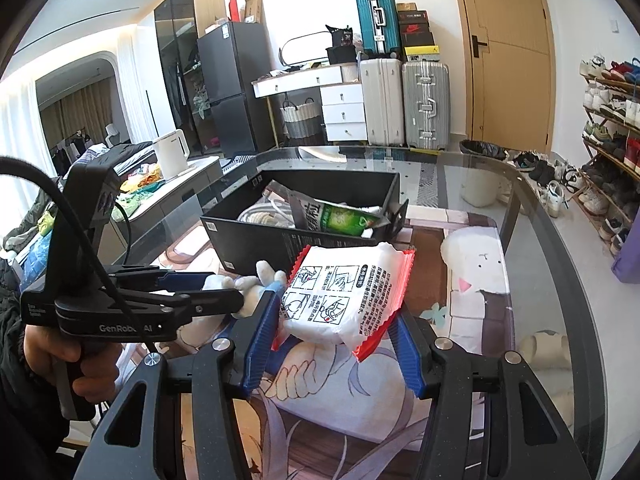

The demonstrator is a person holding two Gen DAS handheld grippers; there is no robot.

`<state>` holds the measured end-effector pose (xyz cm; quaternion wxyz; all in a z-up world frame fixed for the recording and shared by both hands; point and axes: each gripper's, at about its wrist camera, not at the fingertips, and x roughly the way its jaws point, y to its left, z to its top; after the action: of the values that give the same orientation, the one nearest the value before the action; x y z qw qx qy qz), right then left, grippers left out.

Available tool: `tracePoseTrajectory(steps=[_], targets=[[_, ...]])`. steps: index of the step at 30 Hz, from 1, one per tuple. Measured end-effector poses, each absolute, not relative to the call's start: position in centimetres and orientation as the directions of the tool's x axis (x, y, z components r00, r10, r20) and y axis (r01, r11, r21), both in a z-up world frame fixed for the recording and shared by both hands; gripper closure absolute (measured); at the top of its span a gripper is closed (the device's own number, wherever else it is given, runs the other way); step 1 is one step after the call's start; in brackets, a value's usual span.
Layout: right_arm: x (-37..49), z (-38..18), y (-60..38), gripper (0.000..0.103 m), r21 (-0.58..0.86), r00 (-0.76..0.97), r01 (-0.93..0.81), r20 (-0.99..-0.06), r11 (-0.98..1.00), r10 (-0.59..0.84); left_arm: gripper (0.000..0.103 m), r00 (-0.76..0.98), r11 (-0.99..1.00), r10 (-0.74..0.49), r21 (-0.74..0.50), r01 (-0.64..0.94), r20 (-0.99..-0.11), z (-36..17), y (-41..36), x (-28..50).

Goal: Organize soft objects
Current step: 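Carry the plush bunny with left gripper while right gripper carries printed packet over box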

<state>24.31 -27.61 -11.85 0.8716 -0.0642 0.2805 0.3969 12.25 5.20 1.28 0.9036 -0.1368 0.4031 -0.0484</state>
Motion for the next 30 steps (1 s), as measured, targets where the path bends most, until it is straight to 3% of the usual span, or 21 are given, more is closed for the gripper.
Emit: tracePoseTrajectory(steps=[15,30], targets=[[23.1,-9.8,-27.6,0.048,0.101,0.546,-0.757,-0.444,0.645,0.710,0.051,0.744,0.949,-0.200,-0.315,-0.015,-0.638,4.2,6.5,10.7],[24.9,-8.1,-25.4,0.048,0.087,0.575,-0.741,-0.430,0.666,0.696,0.051,0.797,0.948,-0.164,-0.317,-0.036,-0.581,6.7,7.7,12.0]])
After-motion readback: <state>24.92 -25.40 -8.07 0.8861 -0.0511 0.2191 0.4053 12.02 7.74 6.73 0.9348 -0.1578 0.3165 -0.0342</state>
